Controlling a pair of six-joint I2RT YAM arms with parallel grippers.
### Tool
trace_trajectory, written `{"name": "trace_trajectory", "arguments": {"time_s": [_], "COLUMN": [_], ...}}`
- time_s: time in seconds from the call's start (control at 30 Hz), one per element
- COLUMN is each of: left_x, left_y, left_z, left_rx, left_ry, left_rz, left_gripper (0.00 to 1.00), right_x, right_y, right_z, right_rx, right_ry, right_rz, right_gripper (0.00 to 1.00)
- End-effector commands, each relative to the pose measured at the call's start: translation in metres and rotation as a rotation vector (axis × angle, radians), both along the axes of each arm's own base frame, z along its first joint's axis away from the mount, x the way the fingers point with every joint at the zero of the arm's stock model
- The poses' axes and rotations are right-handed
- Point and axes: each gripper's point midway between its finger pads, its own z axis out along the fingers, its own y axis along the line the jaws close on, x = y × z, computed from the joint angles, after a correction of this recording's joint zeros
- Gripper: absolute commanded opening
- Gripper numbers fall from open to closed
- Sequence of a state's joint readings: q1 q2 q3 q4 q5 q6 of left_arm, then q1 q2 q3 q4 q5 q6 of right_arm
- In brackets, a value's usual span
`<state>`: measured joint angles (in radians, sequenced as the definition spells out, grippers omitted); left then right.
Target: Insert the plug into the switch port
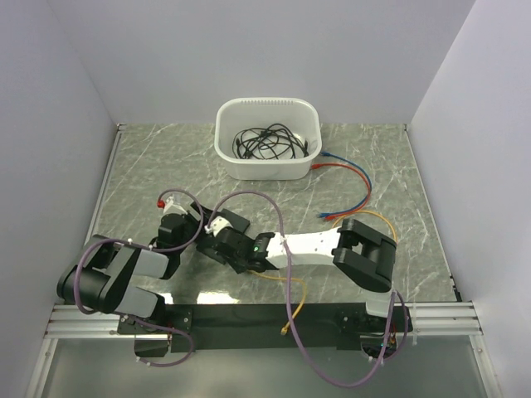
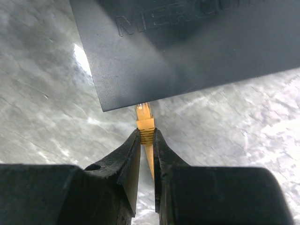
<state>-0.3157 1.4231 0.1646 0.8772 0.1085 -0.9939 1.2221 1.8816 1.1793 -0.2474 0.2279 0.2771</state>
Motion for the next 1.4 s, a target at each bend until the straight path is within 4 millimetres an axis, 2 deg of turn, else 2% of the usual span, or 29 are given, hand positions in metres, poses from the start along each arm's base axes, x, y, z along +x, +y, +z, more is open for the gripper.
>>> {"name": "trace_trajectory", "arguments": {"time_s": [0.0,0.17,0.67,0.93,1.0,1.37], "left_x": [-0.062,-0.066,-0.081,-0.091,-0.095,-0.108], "left_y": [-0.012,-0.021,-0.042,-0.053,-0.058,-0.073], "left_z": [-0.057,-0.058,-0.065,-0.070,-0.071,-0.076], "left_rx": [0.001,0.006,-0.004,-0.005,-0.012,-0.021], "left_ry": [0.272,0.271,0.294,0.313,0.316,0.335], "left_rz": [-0.107,-0.134,-0.182,-0.193,-0.202,-0.234], "left_gripper": [0.87,0.86,0.86,0.86,0.86,0.86], "right_x": [0.037,0.037,0.049,0.058,0.063,0.072], "right_y": [0.026,0.027,0.035,0.056,0.066,0.094], "right_z": [0.059,0.066,0.066,0.090,0.102,0.116], "right_rx": [0.214,0.235,0.230,0.296,0.341,0.416], "right_ry": [-0.171,-0.190,-0.223,-0.233,-0.244,-0.253], "right_rz": [-0.072,-0.056,-0.069,-0.071,-0.078,-0.063], "right_gripper": [0.00,0.00,0.00,0.00,0.00,0.00]}}
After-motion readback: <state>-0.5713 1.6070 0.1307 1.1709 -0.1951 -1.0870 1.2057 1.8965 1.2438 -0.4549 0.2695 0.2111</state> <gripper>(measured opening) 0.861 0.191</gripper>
